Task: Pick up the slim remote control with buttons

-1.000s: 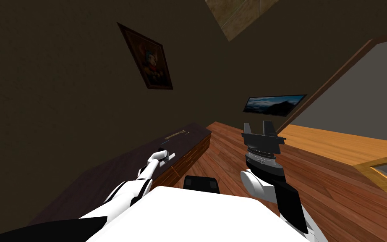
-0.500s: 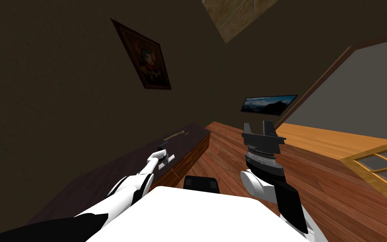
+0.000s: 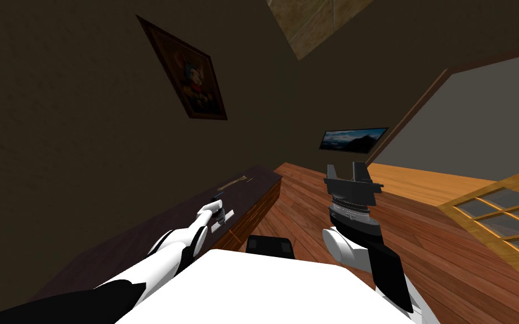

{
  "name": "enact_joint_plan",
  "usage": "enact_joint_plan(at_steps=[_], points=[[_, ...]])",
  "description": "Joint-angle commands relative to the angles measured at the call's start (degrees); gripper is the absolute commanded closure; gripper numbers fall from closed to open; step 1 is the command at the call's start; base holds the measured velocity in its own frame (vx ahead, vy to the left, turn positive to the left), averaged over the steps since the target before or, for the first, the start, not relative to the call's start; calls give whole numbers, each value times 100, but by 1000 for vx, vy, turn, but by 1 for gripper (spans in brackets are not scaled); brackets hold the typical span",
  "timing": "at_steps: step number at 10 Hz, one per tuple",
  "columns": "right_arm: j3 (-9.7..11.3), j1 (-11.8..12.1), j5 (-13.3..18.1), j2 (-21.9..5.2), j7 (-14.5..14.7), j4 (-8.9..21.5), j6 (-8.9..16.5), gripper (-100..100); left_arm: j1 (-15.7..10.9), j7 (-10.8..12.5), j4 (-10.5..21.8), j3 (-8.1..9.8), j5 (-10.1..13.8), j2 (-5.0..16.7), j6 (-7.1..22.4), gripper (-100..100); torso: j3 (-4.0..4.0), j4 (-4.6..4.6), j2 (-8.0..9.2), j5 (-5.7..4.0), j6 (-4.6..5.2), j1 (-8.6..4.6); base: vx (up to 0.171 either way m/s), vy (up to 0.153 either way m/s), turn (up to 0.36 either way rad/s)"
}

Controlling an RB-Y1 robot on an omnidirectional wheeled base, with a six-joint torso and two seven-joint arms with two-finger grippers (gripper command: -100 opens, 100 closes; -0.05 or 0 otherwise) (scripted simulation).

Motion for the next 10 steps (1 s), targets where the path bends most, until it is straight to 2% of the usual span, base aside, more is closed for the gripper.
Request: enact_joint_plan(at_steps=[1,3,4,5,7,8,9,10], points=[[0,0,0,0,0,0,0,0,14,27,38,33,43,11,221,-100,0,0,0,0,0,0,42,50,-52],[0,0,0,0,0,0,0,0,-13,8,89,27,37,7,151,-100,0,0,1,-1,-2,-3,21,30,-8],[0,0,0,0,0,0,0,0,-2,19,67,28,37,7,180,0,4,1,7,-2,-1,-11,0,0,0],[0,0,0,0,0,0,0,0,54,12,156,21,3,-90,-7,-100,6,2,11,-4,-1,-17,21,24,12],[0,0,0,0,0,0,0,0,82,9,200,17,-14,-138,-99,-100,0,0,0,-2,-1,-8,44,31,6],[0,0,0,0,0,0,0,0,125,5,265,12,-40,-211,-236,-100,-1,0,-2,-2,0,-9,36,27,5],[0,0,0,0,0,0,0,0,40,-45,390,25,-5,-155,-227,-100,-1,-1,-1,-2,-1,-10,10,8,1],[0,0,0,0,0,0,0,0,42,-54,405,25,-6,-160,-262,100,3,1,7,-3,-1,-16,0,0,0]])
